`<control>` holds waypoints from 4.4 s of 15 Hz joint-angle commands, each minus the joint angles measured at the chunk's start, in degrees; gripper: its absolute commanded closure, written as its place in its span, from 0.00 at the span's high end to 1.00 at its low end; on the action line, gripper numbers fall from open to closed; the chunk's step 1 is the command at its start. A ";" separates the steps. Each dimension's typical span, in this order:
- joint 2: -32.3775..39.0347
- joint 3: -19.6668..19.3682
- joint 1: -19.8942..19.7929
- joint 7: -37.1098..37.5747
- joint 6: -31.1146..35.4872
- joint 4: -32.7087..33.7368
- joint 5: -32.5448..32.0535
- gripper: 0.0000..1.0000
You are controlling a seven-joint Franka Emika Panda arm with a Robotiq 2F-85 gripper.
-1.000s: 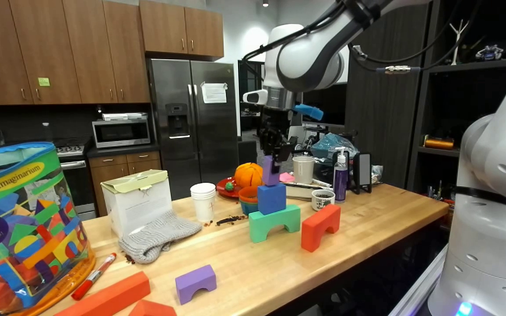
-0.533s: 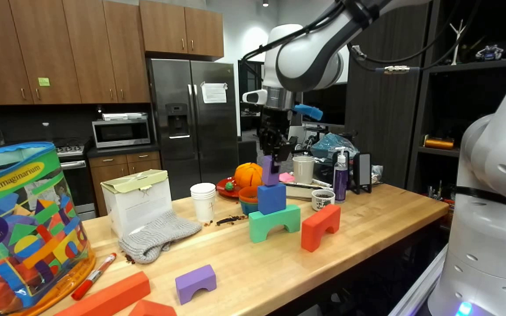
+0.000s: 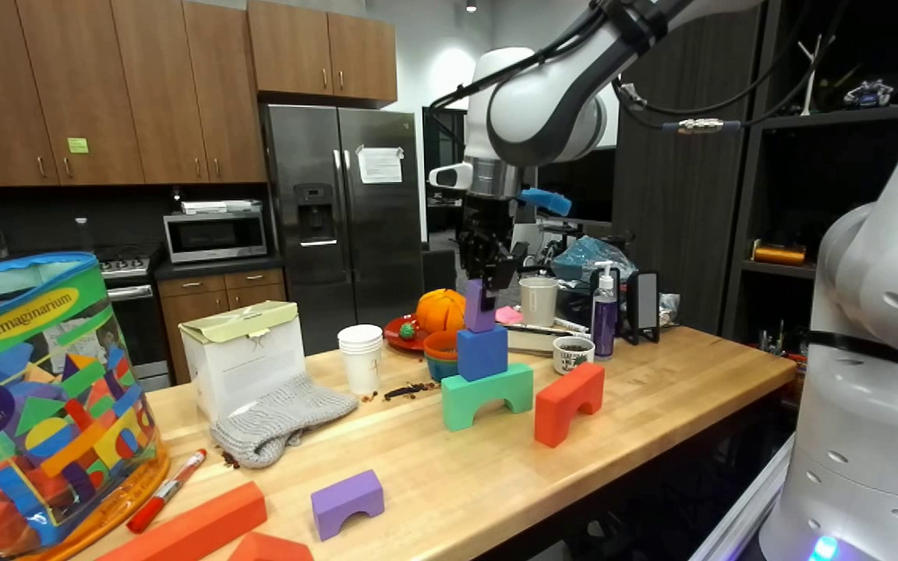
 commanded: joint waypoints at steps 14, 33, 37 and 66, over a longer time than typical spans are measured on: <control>0.74 0.32 -0.84 -1.32 -0.21 1.24 1.31 1.00; 1.61 7.44 2.45 -0.49 3.14 1.26 -0.55 1.00; 4.07 10.34 4.73 -0.86 4.55 1.23 -0.95 1.00; 12.39 12.92 5.47 -13.65 20.91 -6.50 0.30 1.00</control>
